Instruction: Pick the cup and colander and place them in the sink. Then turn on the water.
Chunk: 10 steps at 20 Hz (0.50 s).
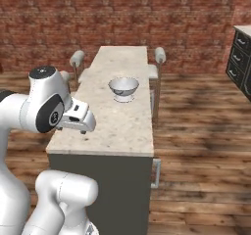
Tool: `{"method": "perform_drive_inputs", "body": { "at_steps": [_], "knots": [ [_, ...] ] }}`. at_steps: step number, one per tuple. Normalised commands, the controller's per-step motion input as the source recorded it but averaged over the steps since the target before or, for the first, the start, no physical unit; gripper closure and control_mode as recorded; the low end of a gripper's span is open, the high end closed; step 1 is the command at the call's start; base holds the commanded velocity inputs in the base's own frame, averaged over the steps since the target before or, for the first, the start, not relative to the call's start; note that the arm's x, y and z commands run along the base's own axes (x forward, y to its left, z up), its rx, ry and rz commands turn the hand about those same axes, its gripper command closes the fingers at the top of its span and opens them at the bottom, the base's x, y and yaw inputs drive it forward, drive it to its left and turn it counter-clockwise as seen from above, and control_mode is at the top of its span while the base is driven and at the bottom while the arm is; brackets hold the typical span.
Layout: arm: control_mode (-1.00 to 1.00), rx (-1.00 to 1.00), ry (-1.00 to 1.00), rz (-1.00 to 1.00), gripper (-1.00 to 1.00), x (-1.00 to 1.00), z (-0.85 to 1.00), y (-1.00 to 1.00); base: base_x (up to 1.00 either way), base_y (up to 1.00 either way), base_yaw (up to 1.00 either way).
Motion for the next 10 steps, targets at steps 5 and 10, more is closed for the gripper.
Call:
{"method": "perform_drive_inputs", "body": {
  "at_steps": [5,10],
  "knots": [
    [1.00,0.00,0.00,0.00,-1.00,0.00,0.00,0.00,0.02,-0.75,0.26],
    [1.00,0.00,0.00,0.00,-1.00,0.00,0.00,0.00,0.00,-0.73,0.26]
  ]
}}
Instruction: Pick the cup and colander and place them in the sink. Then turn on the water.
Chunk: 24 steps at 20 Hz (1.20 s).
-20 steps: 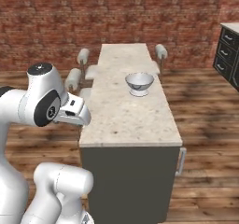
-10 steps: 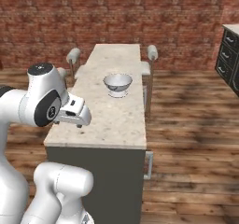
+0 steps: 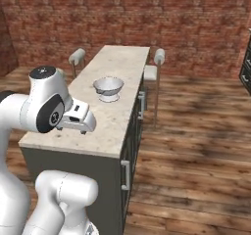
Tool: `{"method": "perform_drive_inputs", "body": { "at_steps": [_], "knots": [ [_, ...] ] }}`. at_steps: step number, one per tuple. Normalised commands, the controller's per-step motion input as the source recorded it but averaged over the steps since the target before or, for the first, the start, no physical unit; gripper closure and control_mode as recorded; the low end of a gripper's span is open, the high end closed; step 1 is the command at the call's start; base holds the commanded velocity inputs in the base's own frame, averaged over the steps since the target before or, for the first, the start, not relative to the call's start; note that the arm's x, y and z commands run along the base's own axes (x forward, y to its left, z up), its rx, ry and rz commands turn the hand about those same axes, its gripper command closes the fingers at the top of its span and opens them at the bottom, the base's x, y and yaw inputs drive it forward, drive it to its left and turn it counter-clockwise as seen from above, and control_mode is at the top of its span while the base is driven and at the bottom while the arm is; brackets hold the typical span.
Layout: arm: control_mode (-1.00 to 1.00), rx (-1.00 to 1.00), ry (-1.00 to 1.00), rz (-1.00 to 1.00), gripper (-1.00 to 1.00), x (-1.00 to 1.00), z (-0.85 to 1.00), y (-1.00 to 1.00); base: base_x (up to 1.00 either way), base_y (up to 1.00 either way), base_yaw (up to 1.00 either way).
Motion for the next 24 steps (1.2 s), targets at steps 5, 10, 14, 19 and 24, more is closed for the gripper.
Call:
{"method": "perform_drive_inputs", "body": {
  "at_steps": [5,10,14,19,24],
  "knots": [
    [1.00,0.00,0.00,0.00,-1.00,0.00,0.00,0.00,0.00,-0.74,0.27],
    [1.00,0.00,0.00,0.00,-1.00,0.00,0.00,0.00,0.00,-0.76,0.29],
    [1.00,0.00,0.00,0.00,-1.00,0.00,0.00,0.00,0.03,-0.65,0.33],
    [1.00,0.00,0.00,0.00,-1.00,0.00,0.00,0.00,0.09,-0.57,0.35],
    [1.00,0.00,0.00,0.00,-1.00,0.00,0.00,0.00,0.15,-0.52,0.38]
  ]
}}
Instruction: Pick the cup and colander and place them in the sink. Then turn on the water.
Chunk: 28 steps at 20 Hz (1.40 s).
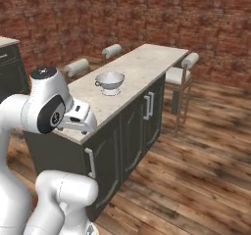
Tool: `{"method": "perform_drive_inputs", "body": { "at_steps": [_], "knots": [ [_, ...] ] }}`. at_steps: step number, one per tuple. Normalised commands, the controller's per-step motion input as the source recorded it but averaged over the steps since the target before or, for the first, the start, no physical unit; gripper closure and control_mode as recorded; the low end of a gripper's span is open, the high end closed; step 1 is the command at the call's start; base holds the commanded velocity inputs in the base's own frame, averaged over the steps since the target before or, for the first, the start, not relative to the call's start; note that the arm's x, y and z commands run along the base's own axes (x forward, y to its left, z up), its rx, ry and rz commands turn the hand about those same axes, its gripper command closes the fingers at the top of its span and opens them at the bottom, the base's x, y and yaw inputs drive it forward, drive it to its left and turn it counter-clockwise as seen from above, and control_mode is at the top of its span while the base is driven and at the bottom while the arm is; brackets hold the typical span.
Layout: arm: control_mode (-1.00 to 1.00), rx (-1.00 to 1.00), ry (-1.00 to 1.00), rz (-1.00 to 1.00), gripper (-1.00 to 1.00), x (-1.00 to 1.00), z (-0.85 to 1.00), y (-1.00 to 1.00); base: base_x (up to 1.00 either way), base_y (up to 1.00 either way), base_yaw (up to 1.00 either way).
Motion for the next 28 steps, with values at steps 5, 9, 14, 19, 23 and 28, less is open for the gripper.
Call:
{"method": "perform_drive_inputs", "body": {
  "at_steps": [5,9,14,19,23,28],
  "knots": [
    [1.00,0.00,0.00,0.00,-1.00,0.00,0.00,0.00,0.11,-0.49,0.41],
    [1.00,0.00,0.00,0.00,-1.00,0.00,0.00,0.00,0.10,-0.43,0.42],
    [1.00,0.00,0.00,0.00,-1.00,0.00,0.00,0.00,0.08,-0.45,0.45],
    [1.00,0.00,0.00,0.00,-1.00,0.00,0.00,0.00,0.05,-0.46,0.43],
    [1.00,0.00,0.00,0.00,-1.00,0.00,0.00,0.00,0.00,-0.73,0.41],
    [1.00,0.00,0.00,0.00,-1.00,0.00,0.00,0.00,0.00,-0.88,0.44]
  ]
}}
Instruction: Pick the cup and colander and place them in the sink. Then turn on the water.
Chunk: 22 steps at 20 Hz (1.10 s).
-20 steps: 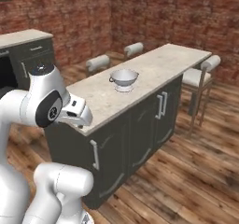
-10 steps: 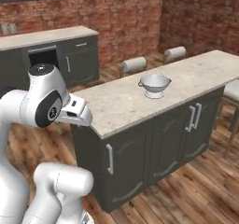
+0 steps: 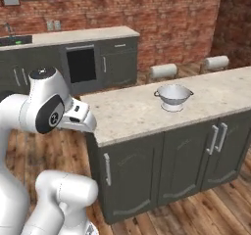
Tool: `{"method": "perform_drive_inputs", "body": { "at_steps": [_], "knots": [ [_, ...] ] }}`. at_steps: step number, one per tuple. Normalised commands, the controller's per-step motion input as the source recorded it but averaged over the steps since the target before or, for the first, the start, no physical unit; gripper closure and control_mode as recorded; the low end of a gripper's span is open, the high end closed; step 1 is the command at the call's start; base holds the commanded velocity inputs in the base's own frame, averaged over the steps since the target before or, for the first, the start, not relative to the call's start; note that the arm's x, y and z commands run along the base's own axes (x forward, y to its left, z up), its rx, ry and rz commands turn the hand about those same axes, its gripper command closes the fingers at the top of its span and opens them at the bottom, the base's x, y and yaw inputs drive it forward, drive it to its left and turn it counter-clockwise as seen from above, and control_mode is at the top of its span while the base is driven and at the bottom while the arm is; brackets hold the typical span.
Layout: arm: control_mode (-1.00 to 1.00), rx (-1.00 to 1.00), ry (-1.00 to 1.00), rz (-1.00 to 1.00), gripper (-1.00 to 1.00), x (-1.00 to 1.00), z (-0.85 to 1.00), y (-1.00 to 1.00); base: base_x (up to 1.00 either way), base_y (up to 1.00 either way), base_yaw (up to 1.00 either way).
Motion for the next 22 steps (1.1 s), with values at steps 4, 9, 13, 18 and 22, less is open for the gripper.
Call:
{"method": "perform_drive_inputs", "body": {
  "at_steps": [4,9,13,18,22],
  "knots": [
    [1.00,0.00,0.00,0.00,-1.00,0.00,0.00,0.00,0.00,-0.91,0.45],
    [1.00,0.00,0.00,0.00,-1.00,0.00,0.00,0.00,0.00,-0.90,0.45],
    [1.00,0.00,0.00,0.00,-1.00,0.00,0.00,0.00,0.00,-0.87,0.44],
    [1.00,0.00,0.00,0.00,-1.00,0.00,0.00,0.00,0.00,-0.83,0.42],
    [1.00,0.00,0.00,0.00,-1.00,0.00,0.00,0.00,0.00,-0.71,0.37]
  ]
}}
